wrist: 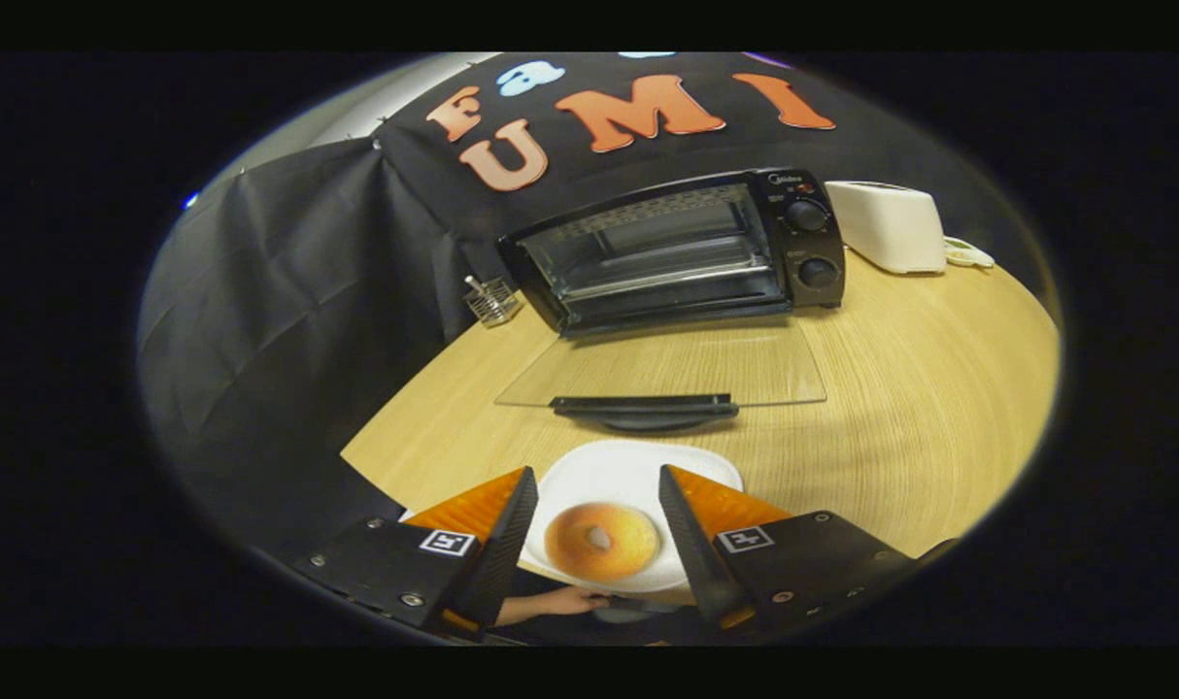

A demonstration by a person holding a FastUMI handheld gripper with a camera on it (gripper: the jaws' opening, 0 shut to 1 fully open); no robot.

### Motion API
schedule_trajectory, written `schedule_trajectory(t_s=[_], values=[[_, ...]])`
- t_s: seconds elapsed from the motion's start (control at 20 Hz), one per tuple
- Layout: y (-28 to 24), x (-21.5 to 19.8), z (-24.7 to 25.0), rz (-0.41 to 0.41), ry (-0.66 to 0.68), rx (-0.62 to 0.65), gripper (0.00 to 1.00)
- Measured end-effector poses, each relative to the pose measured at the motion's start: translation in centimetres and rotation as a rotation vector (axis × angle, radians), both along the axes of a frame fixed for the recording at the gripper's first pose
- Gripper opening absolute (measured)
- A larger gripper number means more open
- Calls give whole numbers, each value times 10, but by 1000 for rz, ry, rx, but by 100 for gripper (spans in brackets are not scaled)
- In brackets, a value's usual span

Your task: Open the toaster oven, put the food inside, and close the toaster oven door.

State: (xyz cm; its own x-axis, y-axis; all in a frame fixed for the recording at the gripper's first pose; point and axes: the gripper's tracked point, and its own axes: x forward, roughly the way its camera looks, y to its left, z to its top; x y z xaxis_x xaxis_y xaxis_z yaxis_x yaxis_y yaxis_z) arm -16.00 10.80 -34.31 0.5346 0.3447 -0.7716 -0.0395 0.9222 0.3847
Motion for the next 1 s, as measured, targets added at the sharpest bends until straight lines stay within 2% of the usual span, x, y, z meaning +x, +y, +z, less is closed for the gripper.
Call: schedule_trajectory(t_s=[0.1,0.25,0.45,0.6,0.7,0.85,1.0], values=[[-2,-12,-2,25,10,-33,83],[5,-32,-9,99,33,-75,83],[5,-46,-20,136,65,-124,81],[9,-45,-19,141,54,-123,68],[9,-44,-20,133,58,-119,55],[9,-40,-20,97,58,-107,29],[13,-31,-10,73,27,-78,21]])
